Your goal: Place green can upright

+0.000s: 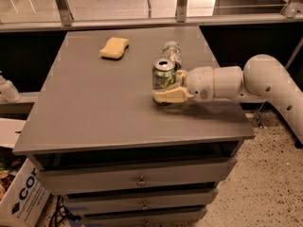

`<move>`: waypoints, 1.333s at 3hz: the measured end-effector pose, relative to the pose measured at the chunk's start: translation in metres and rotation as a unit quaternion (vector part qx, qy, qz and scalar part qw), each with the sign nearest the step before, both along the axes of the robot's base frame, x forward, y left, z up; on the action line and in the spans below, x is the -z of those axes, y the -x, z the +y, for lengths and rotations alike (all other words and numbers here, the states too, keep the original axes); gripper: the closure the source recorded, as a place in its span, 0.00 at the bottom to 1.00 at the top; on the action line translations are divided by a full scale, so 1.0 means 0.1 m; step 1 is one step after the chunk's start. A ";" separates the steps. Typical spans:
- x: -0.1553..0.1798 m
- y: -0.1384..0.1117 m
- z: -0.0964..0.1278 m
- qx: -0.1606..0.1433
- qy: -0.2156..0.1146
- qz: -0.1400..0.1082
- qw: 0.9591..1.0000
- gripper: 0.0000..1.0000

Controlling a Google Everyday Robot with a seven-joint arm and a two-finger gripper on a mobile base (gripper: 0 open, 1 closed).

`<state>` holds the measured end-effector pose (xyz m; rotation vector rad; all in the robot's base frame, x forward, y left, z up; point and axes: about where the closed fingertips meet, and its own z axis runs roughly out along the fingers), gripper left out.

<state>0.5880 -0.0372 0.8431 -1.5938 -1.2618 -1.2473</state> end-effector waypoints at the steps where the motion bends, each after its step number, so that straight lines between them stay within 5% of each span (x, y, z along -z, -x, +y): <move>1: -0.01 0.00 0.00 0.000 0.000 0.000 1.000 0.12; 2: 0.03 0.00 -0.02 0.002 0.015 -0.004 1.000 0.00; 4: -0.25 0.12 -0.63 0.038 0.051 -0.025 0.998 0.00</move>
Offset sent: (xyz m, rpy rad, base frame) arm 0.0003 -0.0126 -0.0078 -0.0871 -0.0784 -0.0050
